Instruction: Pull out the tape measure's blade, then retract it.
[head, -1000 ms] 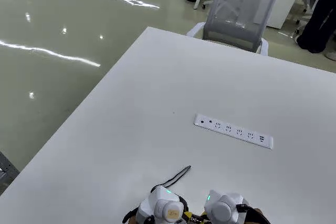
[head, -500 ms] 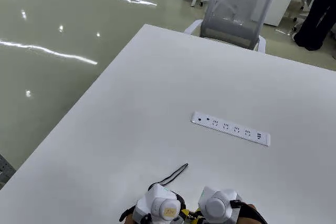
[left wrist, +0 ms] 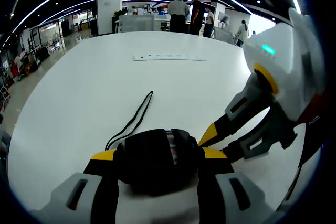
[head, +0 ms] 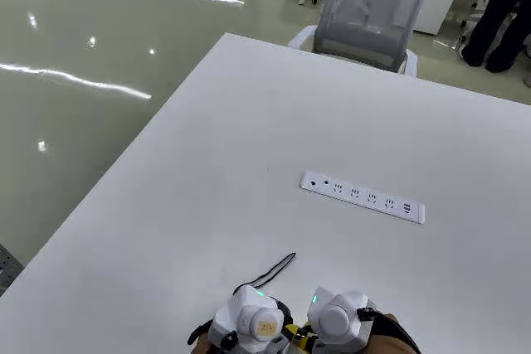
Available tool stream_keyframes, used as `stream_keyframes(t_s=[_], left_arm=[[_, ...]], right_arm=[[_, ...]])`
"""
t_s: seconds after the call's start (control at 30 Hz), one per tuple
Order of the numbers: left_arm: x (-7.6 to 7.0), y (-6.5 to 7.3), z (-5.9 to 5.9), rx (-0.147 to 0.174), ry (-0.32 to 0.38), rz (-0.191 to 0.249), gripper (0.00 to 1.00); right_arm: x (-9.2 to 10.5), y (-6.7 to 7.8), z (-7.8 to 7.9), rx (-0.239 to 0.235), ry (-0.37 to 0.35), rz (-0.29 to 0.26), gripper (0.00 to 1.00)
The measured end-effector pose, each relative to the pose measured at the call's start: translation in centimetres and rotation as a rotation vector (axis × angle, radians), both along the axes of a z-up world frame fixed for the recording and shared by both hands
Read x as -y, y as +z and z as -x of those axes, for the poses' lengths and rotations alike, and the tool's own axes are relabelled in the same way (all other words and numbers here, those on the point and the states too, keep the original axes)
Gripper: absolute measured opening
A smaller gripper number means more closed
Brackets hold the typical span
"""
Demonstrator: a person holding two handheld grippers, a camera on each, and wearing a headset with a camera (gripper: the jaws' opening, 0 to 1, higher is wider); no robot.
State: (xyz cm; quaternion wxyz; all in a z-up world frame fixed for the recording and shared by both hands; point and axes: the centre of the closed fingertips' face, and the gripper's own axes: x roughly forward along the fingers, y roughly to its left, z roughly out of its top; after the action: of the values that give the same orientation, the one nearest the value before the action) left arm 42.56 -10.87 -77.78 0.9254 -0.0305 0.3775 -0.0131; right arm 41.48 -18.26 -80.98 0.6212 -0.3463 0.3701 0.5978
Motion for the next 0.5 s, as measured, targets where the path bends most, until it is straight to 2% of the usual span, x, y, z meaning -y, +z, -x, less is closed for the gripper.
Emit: stream_keyframes(t_s=[0.5], left_arm=[[0.00,0.16,0.06,0.004,-0.001,-0.003,0.57]], right_arm=[[-0.47,0.22,0.11,-0.012,-0.006,-0.023,0.11]])
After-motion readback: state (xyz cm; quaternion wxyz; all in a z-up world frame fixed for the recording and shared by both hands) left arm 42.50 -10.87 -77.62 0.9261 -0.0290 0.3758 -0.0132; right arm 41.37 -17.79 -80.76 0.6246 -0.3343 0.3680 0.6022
